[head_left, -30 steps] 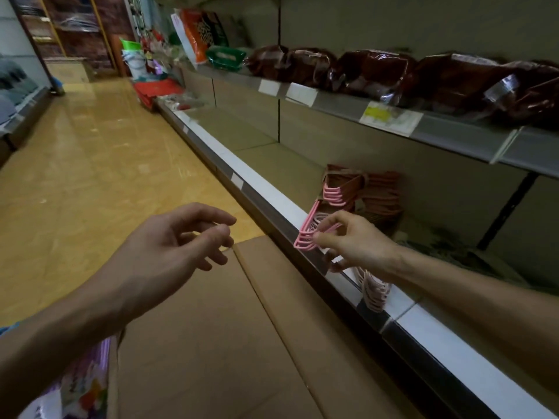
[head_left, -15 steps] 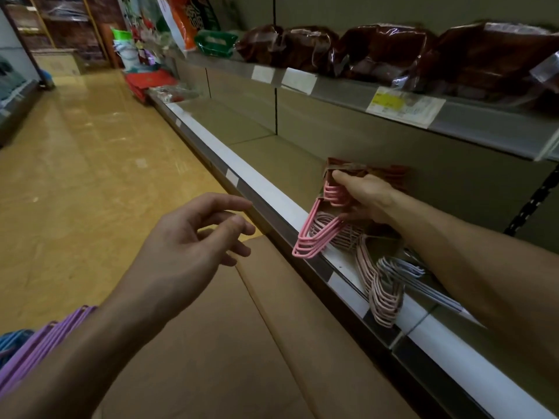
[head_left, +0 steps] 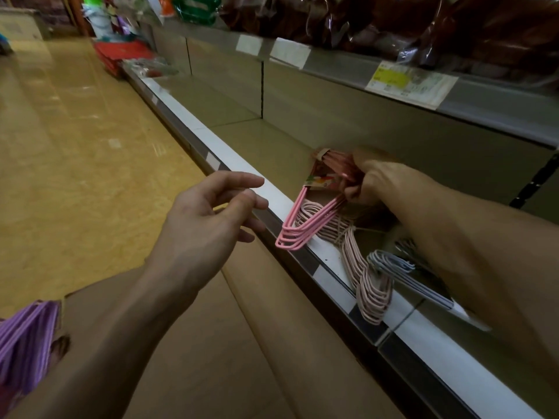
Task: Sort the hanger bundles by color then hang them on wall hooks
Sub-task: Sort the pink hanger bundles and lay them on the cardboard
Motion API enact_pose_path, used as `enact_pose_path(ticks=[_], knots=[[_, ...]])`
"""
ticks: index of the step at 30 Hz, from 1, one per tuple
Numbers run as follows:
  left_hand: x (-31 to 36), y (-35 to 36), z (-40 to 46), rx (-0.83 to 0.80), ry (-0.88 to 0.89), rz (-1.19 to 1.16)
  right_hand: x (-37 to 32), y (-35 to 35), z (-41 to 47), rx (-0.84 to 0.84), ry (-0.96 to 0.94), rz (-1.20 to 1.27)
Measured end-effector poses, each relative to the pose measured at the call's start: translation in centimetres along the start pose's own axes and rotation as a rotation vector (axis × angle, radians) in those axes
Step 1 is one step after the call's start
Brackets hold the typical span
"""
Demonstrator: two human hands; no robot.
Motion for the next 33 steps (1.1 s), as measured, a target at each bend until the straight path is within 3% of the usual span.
enact_pose_path(ticks=[5, 11, 25, 33], knots=[[-0.8, 0.9, 0.1, -0.014, -0.030, -0.051, 0.2, -0.4, 0.3, -0.053, 0.038, 0.213], [-0.9, 1.1, -0.2, -0.029, -0.050, -0.040, 0.3, 1.0, 0.4, -0.145, -0.082, 0.463], [0.0, -1.7, -2.0, -0.026, -0.118, -0.003, 2.5, 0.3, -4.2, -0.152, -0.228, 0.337], [-0.8, -5.6, -2.9, 0.068, -0.254, -0.064, 3.0, 1.6, -8.8, -0.280, -0.261, 0.176]])
Point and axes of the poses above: each hand's wrist, its own z-axis towards the middle knuckle, its own y-axis out of the palm, x = y × z, the point moved 8 cm from there along z, towards the middle knuckle, and after that the axes turned 5 degrees about z, right-handed, at the moved point
